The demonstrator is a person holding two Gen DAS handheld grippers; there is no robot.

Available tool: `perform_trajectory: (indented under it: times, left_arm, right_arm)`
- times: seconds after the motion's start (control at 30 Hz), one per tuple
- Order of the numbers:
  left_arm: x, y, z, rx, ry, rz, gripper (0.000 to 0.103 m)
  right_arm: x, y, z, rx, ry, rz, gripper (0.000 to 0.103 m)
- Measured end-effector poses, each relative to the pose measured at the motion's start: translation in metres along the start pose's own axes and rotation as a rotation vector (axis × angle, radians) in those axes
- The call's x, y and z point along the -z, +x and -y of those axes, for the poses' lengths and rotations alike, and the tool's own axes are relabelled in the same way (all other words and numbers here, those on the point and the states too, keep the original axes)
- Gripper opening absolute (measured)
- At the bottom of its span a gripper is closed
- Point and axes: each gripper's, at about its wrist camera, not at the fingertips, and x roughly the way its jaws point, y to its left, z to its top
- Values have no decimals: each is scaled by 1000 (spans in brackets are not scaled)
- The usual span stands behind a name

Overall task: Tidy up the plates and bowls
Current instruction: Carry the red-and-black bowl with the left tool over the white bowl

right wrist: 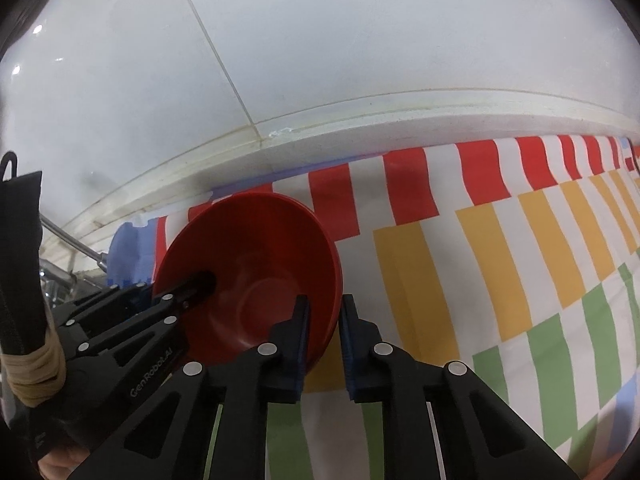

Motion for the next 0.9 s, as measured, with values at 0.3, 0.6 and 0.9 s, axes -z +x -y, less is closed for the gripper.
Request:
perform_trajectory:
  times: [0.3, 0.6, 0.9]
  left_arm:
    - [7, -14, 2, 8, -8, 18, 12]
    - [21, -55, 24, 25, 39, 78, 12]
    - [38, -113, 66, 13, 80, 147, 12]
  right_arm:
    - [2, -11, 4, -1, 18, 4, 15]
    - [20, -56, 14, 14, 17, 52, 15]
    - [45, -111, 25, 20, -2, 116, 15]
